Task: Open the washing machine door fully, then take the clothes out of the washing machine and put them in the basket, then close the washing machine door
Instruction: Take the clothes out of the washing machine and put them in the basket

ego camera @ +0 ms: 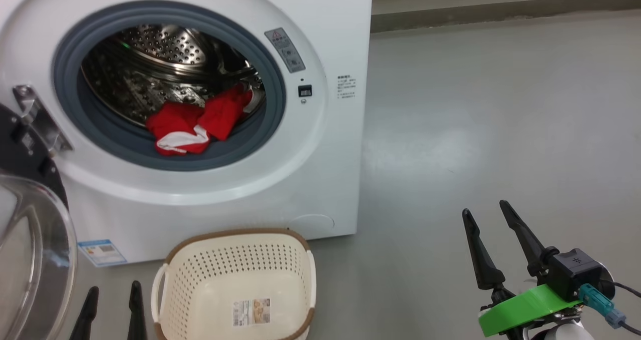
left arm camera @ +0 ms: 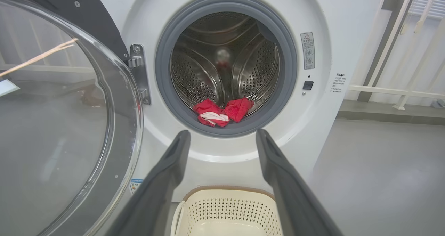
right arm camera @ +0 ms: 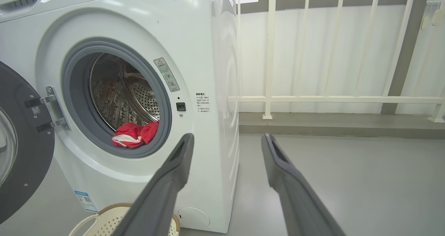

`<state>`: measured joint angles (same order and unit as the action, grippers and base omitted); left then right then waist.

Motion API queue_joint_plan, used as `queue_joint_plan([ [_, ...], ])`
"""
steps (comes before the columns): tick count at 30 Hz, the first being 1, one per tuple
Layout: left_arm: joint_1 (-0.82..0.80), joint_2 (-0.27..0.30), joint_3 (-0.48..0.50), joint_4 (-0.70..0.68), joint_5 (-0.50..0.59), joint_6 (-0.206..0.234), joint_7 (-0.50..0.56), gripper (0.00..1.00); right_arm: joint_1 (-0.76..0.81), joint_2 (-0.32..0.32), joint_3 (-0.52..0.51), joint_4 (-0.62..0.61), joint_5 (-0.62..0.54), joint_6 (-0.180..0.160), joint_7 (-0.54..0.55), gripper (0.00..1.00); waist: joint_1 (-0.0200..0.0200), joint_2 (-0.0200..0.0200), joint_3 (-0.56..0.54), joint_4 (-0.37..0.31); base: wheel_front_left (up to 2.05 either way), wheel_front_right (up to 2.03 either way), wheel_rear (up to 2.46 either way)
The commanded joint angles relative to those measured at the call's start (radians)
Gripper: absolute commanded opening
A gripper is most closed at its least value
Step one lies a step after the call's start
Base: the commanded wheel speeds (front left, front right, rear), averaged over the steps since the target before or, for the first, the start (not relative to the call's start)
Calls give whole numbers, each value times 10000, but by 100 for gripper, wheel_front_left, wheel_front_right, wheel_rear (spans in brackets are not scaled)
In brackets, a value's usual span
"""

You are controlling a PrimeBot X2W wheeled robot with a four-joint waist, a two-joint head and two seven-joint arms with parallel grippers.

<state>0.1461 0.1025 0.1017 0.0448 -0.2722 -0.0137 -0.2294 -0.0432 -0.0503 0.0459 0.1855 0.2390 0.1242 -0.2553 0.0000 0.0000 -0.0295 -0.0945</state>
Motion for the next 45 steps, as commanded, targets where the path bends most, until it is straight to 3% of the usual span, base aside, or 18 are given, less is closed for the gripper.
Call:
queue_joint_plan([
  [1,-178,154,291,-309,54,30,-33,100,-112,1,251,-203,14,65,-65,100,0,0,-17,-3,201,-201,0],
  [14,-113,143,192,-439,-125,-18,-61,100,-67,1,216,-166,48,65,-65,100,0,0,-69,85,107,-107,0],
  [45,-644,150,-66,-490,-264,396,246,100,-201,1,488,-144,109,65,-65,100,0,0,315,361,1,-1,0],
])
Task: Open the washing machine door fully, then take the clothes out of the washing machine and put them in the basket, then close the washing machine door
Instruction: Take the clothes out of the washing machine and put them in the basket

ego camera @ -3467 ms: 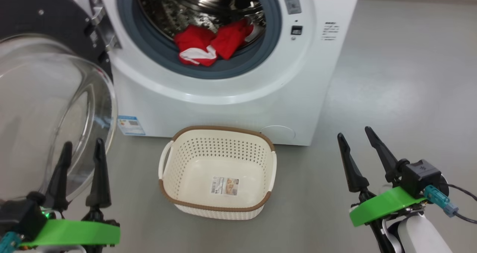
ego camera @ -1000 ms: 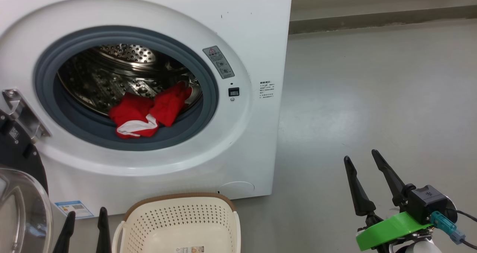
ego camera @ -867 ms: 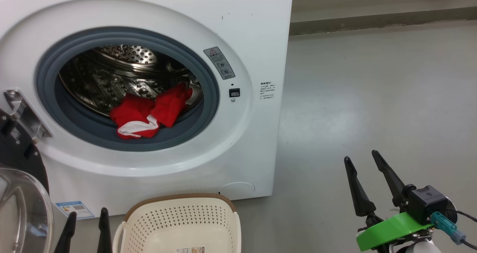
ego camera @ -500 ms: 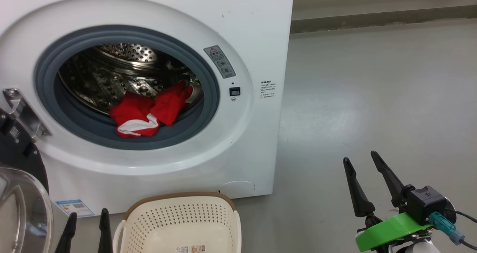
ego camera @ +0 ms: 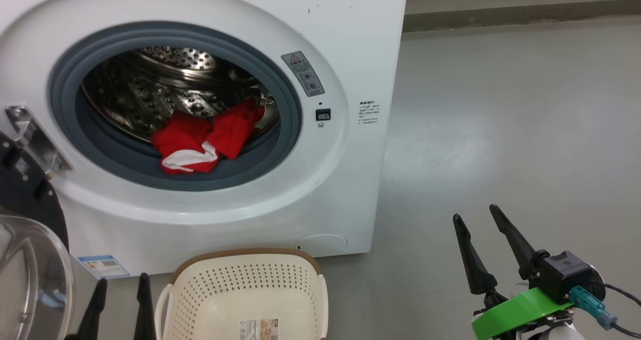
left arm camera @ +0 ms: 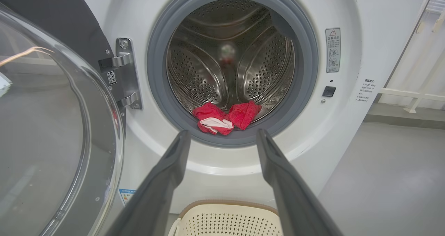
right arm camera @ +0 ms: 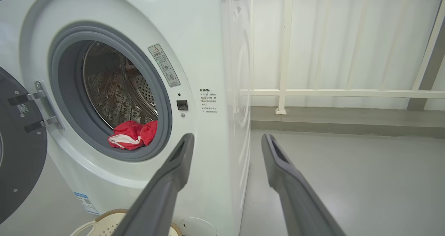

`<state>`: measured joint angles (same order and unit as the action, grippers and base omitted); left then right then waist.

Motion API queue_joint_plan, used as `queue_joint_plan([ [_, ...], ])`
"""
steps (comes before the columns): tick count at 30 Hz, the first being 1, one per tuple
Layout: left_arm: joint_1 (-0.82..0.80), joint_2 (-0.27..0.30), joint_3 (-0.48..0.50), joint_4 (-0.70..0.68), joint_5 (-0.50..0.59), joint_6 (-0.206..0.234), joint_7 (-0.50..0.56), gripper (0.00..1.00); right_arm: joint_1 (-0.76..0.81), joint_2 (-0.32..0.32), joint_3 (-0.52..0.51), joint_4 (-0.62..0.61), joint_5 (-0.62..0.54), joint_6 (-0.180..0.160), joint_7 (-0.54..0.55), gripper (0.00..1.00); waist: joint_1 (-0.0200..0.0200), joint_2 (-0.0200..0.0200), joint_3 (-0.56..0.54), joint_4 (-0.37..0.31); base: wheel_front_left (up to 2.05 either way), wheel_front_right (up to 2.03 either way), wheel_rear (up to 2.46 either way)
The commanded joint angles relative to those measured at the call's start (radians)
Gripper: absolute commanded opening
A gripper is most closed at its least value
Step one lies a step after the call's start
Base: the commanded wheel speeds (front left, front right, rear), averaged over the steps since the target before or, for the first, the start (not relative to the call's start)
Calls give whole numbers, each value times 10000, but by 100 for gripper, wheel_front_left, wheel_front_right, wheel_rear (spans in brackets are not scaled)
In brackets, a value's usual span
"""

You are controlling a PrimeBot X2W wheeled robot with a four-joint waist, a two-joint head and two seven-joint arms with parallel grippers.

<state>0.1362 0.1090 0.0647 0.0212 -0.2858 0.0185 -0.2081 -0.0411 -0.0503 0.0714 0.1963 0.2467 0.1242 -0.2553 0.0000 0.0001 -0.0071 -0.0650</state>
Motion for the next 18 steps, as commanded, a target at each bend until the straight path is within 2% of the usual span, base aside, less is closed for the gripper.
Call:
queue_joint_plan([
  [1,-620,87,293,-238,-142,81,59,100,-257,1,233,-265,17,65,-65,100,0,-1,146,96,0,0,0],
  [11,-1795,224,191,126,-283,59,281,100,-691,1,265,-458,-127,65,-65,100,0,-1,1114,461,0,0,0],
  [18,-3325,433,-14,817,-236,-49,293,100,-1137,1,218,-667,-201,65,-65,100,0,-1,2172,696,0,0,0],
])
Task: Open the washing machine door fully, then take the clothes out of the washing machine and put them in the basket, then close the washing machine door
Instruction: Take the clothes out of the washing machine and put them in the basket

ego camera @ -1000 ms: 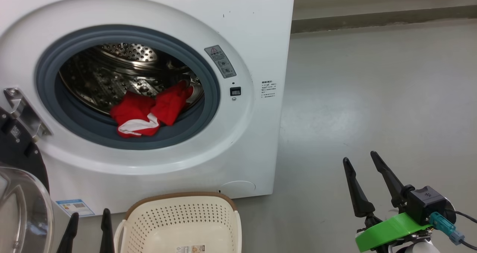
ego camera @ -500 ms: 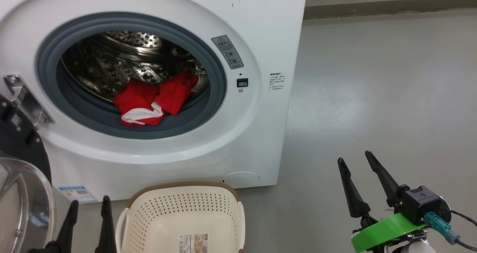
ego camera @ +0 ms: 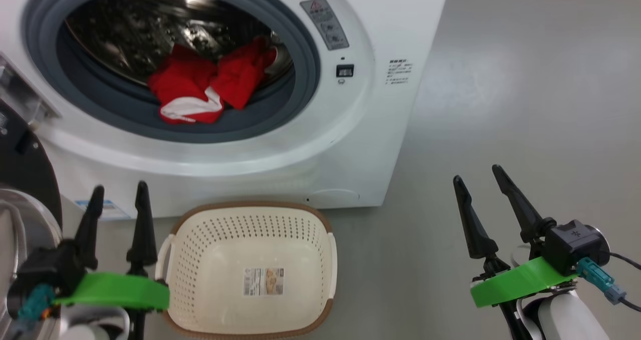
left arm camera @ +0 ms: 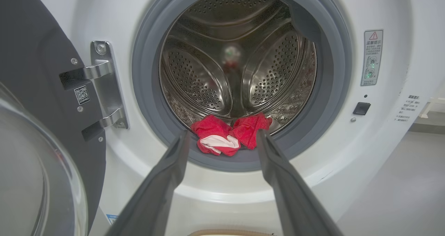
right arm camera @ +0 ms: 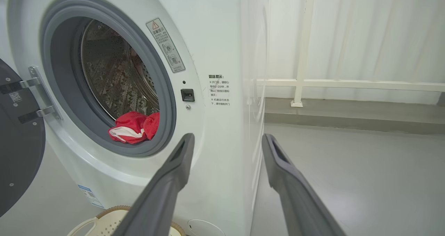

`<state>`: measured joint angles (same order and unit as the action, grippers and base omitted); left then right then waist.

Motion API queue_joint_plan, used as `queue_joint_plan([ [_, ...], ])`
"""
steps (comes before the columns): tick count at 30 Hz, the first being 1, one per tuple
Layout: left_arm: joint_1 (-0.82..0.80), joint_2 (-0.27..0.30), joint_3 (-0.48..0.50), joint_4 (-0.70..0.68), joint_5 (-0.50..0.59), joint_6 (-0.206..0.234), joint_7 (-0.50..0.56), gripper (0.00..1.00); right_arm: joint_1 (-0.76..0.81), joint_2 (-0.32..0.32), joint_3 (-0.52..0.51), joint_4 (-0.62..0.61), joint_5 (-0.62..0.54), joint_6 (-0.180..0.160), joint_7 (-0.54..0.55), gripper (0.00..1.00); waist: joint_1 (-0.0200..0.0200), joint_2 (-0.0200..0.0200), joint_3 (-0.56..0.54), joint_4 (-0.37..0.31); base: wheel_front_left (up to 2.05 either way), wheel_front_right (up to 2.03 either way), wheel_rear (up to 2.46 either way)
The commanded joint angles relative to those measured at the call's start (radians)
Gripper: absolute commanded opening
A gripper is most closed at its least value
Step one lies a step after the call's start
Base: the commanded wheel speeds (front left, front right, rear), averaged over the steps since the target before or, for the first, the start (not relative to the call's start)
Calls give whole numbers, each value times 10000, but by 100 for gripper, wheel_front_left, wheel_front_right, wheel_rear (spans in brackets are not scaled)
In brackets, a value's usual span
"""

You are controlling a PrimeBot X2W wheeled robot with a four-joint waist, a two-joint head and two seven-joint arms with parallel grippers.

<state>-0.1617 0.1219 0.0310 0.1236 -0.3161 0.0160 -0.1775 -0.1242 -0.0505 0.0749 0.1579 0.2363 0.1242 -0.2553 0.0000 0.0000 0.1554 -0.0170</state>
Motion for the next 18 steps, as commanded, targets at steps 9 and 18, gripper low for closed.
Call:
queue_joint_plan([
  [9,-2557,429,4,1138,315,-9,-228,100,-872,3,157,-564,-118,65,-65,100,0,0,1729,273,0,0,0],
  [18,-4965,483,-462,2913,631,-218,-605,100,-1251,3,65,-726,-96,65,-65,100,0,0,2716,217,0,0,0],
])
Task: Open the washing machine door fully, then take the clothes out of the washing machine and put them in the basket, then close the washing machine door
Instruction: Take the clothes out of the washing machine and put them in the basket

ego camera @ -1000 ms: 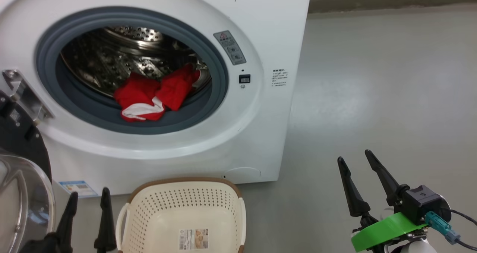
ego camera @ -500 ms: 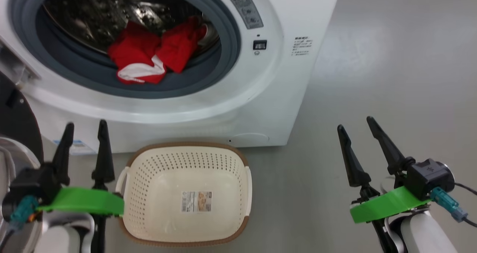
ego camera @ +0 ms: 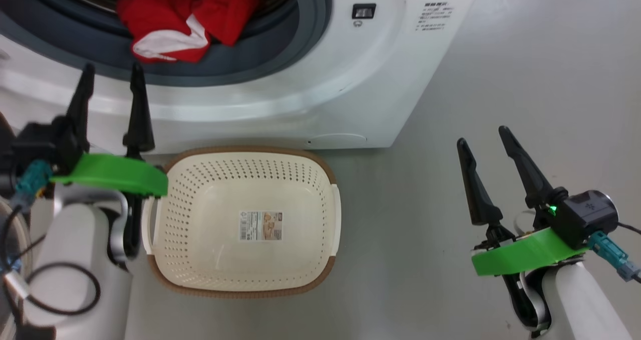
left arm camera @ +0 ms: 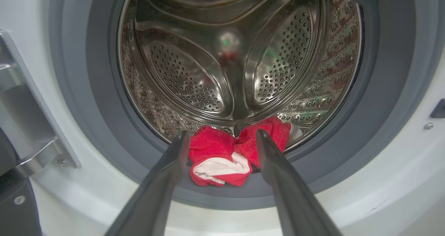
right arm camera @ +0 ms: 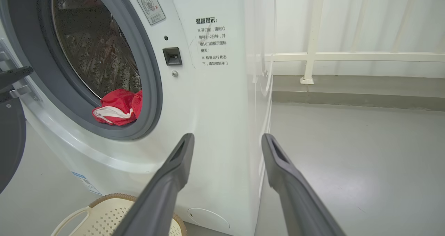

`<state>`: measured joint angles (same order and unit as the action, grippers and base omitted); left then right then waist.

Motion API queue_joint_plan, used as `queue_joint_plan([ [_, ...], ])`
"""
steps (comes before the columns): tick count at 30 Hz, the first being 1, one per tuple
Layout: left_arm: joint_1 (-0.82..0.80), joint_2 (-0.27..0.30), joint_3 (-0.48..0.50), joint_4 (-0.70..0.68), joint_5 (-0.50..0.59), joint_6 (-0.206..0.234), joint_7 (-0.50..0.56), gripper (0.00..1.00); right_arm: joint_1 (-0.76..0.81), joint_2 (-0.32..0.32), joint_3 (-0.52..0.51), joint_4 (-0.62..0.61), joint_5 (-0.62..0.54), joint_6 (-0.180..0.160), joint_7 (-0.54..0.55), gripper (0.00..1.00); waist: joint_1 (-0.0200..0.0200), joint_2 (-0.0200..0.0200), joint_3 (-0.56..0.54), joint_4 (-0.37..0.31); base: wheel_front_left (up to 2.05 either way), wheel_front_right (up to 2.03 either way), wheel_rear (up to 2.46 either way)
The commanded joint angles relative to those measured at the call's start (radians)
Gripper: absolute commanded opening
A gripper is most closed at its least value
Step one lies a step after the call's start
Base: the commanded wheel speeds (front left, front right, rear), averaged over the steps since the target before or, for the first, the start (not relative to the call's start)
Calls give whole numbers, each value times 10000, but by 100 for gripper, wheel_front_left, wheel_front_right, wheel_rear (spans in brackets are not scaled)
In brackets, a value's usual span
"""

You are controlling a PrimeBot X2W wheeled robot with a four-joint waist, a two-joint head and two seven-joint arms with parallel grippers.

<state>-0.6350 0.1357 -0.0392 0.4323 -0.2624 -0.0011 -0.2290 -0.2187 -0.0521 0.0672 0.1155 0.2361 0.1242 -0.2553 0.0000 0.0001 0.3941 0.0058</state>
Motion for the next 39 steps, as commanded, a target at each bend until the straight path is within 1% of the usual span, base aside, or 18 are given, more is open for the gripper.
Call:
queue_joint_plan([
  [1,-470,370,205,-6,161,-34,-125,100,-335,18,140,-314,-91,65,-65,100,0,-1,413,-23,0,0,0],
  [7,-1886,453,12,1161,341,-107,-218,100,-506,18,148,-373,-70,65,-65,100,0,-1,882,-120,0,0,0],
  [16,-3766,584,-192,3060,527,41,-99,100,-751,18,259,-320,22,65,-65,100,0,-1,1455,-282,0,0,0],
  [20,-4365,597,-304,3916,553,112,373,100,-843,18,282,-223,59,65,-65,100,0,-1,1606,-316,0,0,0],
  [21,-4365,597,-304,3916,553,112,373,100,-843,18,282,-223,59,65,-65,100,0,-1,1606,-316,0,0,0],
  [29,-5447,829,-816,5281,947,187,1395,100,-1024,18,336,-174,114,65,-65,100,0,-1,1881,-394,0,0,0],
  [35,-6125,1076,-1322,5966,1420,325,2018,100,-1125,18,410,-139,194,65,-65,100,0,-1,2084,-462,0,0,0],
  [39,-6456,1150,-1507,6302,1534,343,2341,100,-1226,18,469,-91,265,65,-65,100,0,-1,2201,-505,0,0,0],
])
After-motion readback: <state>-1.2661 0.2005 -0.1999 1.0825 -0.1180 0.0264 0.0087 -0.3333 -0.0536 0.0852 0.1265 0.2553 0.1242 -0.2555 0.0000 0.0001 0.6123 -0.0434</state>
